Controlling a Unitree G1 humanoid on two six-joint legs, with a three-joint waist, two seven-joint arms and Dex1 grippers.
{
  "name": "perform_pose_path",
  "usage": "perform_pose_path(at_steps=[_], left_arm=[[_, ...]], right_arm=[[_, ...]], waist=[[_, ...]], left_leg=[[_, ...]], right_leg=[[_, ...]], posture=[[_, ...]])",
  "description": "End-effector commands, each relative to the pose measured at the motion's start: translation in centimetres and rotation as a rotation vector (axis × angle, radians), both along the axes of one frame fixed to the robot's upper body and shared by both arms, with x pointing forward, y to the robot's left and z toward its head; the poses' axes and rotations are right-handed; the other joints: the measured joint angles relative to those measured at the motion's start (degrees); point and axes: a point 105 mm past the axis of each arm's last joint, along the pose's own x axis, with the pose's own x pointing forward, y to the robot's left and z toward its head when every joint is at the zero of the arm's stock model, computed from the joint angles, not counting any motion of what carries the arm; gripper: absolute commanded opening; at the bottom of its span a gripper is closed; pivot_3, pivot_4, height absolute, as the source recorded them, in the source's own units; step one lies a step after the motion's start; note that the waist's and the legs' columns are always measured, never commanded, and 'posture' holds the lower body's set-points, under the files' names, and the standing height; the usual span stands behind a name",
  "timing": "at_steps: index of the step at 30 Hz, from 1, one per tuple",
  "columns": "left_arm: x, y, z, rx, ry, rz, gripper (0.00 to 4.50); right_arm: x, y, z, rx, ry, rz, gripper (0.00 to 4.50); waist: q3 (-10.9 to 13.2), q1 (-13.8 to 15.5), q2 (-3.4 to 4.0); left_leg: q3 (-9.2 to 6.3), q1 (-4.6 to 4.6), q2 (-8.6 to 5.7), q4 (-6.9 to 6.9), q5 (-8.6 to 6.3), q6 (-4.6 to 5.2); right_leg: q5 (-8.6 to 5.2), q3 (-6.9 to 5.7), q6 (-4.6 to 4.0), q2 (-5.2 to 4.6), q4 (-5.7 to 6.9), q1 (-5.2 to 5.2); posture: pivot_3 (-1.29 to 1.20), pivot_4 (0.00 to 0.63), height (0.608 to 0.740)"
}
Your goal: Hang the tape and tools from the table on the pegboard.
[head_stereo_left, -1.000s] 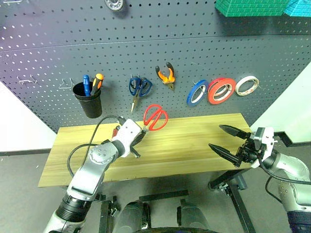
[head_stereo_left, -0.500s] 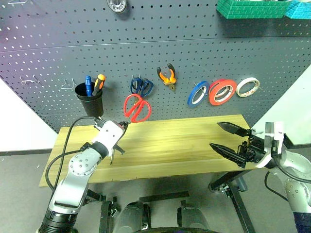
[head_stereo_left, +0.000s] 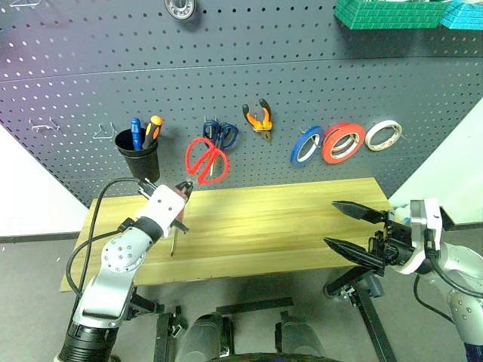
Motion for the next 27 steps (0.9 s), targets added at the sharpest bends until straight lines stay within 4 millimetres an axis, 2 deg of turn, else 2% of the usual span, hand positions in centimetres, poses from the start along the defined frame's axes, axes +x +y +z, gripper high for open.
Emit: perform_pose_path(at_steps=[1, 8, 16, 27], left_arm=[[0.4, 0.5, 1.7, 0.010, -0.078, 0.007, 0.21], [1.3, 0.9, 2.2, 0.008, -0.103, 0.011, 0.21], [2.0, 1.0, 2.5, 0.016, -0.127, 0.013, 0.21], [3.5, -0.1, 1.5, -0.030, -0.082, -0.022, 0.21]], right_arm=[[0.0, 0.1, 1.6, 0.021, -0.058, 0.008, 4.50], [0.4, -0.7, 1.9, 0.071, -0.048, -0.024, 4.50], [1.4, -1.7, 0.8, 0.049, -0.048, -0.105, 4.50], [1.4, -1.7, 0.7, 0.034, -0.069, -0.115, 4.50]], waist=[[0.0, 0.0, 0.00], [0.0, 0.0, 0.00], [0.0, 0.0, -0.01], [0.0, -0.1, -0.01]], left_leg=[[0.00, 0.00, 0.00, 0.00, 0.00, 0.00], [0.01, -0.02, 0.00, -0.01, -0.02, 0.03], [0.02, -0.03, 0.00, -0.03, -0.02, 0.04], [0.03, -0.06, 0.00, -0.03, -0.04, 0.07]], right_leg=[[0.00, 0.00, 0.00, 0.00, 0.00, 0.00], [0.00, 0.00, 0.00, -0.01, -0.03, 0.00], [0.00, 0.00, 0.01, -0.01, -0.05, -0.02], [0.01, 0.00, 0.02, -0.01, -0.07, -0.05]], posture=[[-0.12, 0.049, 0.740], [-0.12, 0.051, 0.740], [-0.12, 0.051, 0.740], [-0.14, 0.056, 0.740]])
